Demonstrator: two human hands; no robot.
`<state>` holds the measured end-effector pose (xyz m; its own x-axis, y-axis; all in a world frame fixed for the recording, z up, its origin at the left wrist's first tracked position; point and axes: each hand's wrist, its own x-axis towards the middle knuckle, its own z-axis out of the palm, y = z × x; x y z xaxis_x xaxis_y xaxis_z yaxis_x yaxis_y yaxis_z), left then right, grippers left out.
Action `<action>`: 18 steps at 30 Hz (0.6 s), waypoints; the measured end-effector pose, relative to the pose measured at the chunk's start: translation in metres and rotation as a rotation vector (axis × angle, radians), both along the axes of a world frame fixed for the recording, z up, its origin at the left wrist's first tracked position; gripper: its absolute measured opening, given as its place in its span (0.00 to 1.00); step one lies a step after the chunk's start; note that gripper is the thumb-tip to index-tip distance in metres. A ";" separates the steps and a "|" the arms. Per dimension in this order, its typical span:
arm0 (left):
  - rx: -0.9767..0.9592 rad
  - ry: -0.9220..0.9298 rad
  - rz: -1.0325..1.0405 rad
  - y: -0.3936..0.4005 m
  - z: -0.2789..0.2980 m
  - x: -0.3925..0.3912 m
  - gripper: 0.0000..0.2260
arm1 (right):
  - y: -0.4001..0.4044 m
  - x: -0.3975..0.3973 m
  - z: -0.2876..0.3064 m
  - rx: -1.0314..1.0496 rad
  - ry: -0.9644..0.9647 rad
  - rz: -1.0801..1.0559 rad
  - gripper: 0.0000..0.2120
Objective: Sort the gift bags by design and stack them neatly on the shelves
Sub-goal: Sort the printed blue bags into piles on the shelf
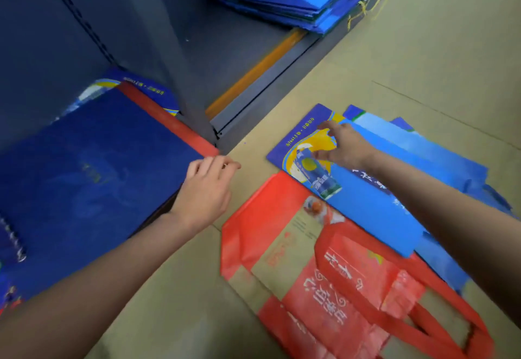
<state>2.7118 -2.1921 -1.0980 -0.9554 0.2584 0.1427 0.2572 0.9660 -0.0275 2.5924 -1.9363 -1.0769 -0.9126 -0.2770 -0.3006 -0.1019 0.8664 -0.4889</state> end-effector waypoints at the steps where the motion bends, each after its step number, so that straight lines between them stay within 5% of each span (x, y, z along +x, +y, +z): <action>1: -0.002 0.024 0.007 -0.007 0.000 0.007 0.19 | -0.013 0.005 0.003 0.005 -0.012 0.029 0.33; 9: 0.093 -0.046 0.513 -0.077 0.009 0.103 0.26 | -0.139 0.066 0.045 -0.024 -0.035 0.299 0.29; 18: 0.094 -0.006 0.532 -0.150 0.025 0.197 0.26 | -0.265 0.126 0.036 -0.039 0.209 0.577 0.32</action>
